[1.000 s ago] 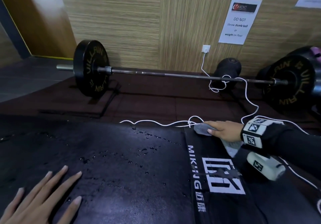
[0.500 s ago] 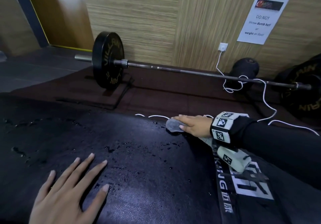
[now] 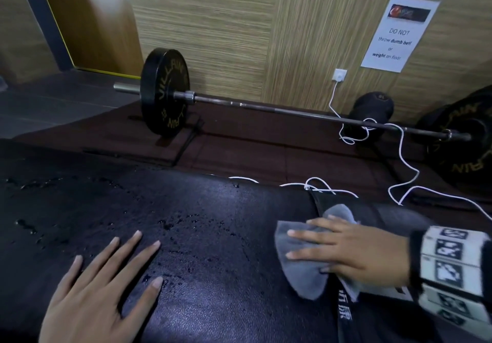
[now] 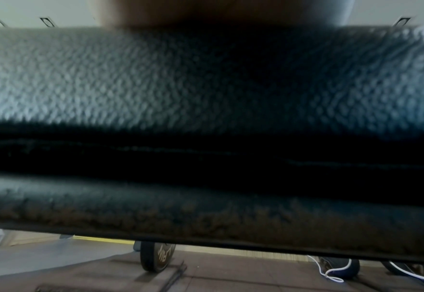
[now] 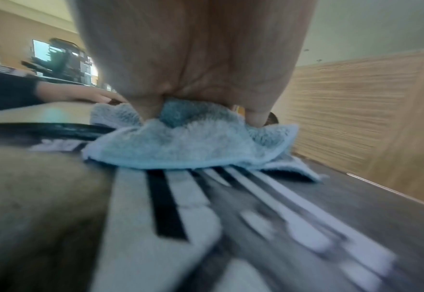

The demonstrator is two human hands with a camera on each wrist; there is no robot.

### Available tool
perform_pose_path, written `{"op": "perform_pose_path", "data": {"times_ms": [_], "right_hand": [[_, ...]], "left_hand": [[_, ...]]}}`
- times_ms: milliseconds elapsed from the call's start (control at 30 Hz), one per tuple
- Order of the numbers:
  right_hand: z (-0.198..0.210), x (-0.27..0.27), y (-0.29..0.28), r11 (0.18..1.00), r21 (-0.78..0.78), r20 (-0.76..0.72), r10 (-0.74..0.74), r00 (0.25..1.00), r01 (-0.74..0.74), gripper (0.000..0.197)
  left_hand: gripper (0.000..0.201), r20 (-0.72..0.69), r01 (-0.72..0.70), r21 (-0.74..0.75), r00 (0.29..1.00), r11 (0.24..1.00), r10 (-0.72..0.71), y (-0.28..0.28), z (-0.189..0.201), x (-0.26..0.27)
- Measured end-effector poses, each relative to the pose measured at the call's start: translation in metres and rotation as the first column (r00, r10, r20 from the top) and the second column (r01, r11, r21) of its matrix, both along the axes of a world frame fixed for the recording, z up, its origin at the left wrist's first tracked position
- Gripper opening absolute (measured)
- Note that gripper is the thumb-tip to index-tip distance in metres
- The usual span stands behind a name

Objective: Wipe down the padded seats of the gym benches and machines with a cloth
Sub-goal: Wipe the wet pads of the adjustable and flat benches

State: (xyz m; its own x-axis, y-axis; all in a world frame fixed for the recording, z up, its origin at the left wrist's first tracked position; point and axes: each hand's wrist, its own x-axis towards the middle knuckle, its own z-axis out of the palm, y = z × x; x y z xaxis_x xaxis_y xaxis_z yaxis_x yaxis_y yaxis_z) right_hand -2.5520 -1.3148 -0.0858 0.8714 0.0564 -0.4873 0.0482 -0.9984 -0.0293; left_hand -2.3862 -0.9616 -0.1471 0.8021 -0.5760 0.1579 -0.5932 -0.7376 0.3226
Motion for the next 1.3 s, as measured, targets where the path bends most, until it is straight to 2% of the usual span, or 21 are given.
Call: {"op": "perform_pose_path", "data": {"times_ms": [100,233,333,433,533,633,733,800,933,1033,1200,1300], "right_hand": [[-0.006,-0.002,-0.036,0.998,0.043,0.075,-0.044,0.996,0.041,0.049],[-0.009,0.033,-0.050,0.993,0.011,0.201,-0.120,0.972,0.120,0.049],[-0.013,0.079,-0.040,0.968,-0.095,0.165,-0.213,0.963,0.231,0.050],[-0.017,0.110,-0.017,0.961,-0.059,0.130,-0.262,0.956,0.271,0.046],[-0.019,0.110,0.017,0.982,-0.020,0.119,-0.186,0.975,0.190,0.048],[-0.012,0.080,0.039,0.997,-0.023,0.117,-0.075,0.990,0.078,0.048],[-0.004,0.035,0.039,0.999,-0.013,0.063,0.046,0.997,-0.046,0.057],[0.003,0.009,0.026,0.997,-0.018,0.031,0.072,0.997,-0.072,0.062],[0.003,-0.017,-0.027,0.998,0.034,0.008,-0.052,0.999,0.052,0.051],[-0.005,0.001,-0.052,0.986,0.029,0.025,-0.162,0.986,0.162,0.053],[-0.008,0.066,-0.044,0.958,-0.076,0.148,-0.262,0.954,0.275,0.047],[-0.015,0.090,-0.024,0.963,-0.031,0.128,-0.262,0.957,0.268,0.047]], "left_hand": [[0.062,-0.003,0.001,0.003,1.000,1.000,-0.001,0.000,0.000,0.000],[0.062,0.002,-0.004,0.001,1.000,1.000,0.004,-0.001,0.002,0.000],[0.061,0.004,-0.008,0.001,1.000,1.000,0.008,-0.001,0.003,-0.001],[0.061,-0.004,-0.009,-0.003,1.000,1.000,0.009,-0.001,0.004,-0.003],[0.060,-0.010,-0.011,-0.006,1.000,1.000,0.011,0.001,0.004,-0.003],[0.060,-0.015,-0.010,-0.002,1.000,1.000,0.010,0.002,0.003,-0.003],[0.058,-0.013,-0.010,0.005,1.000,1.000,0.011,0.003,0.001,-0.002],[0.058,-0.006,-0.015,-0.001,1.000,1.000,0.015,0.002,-0.001,-0.002],[0.060,0.009,-0.024,-0.003,1.000,1.000,0.024,0.000,-0.004,0.000],[0.060,0.018,-0.029,-0.008,0.999,1.000,0.029,-0.001,-0.005,0.001],[0.060,0.025,-0.030,0.001,0.999,1.000,0.030,-0.001,-0.004,0.001],[0.059,0.027,-0.028,-0.001,0.999,1.000,0.028,0.000,-0.004,0.001]]}}
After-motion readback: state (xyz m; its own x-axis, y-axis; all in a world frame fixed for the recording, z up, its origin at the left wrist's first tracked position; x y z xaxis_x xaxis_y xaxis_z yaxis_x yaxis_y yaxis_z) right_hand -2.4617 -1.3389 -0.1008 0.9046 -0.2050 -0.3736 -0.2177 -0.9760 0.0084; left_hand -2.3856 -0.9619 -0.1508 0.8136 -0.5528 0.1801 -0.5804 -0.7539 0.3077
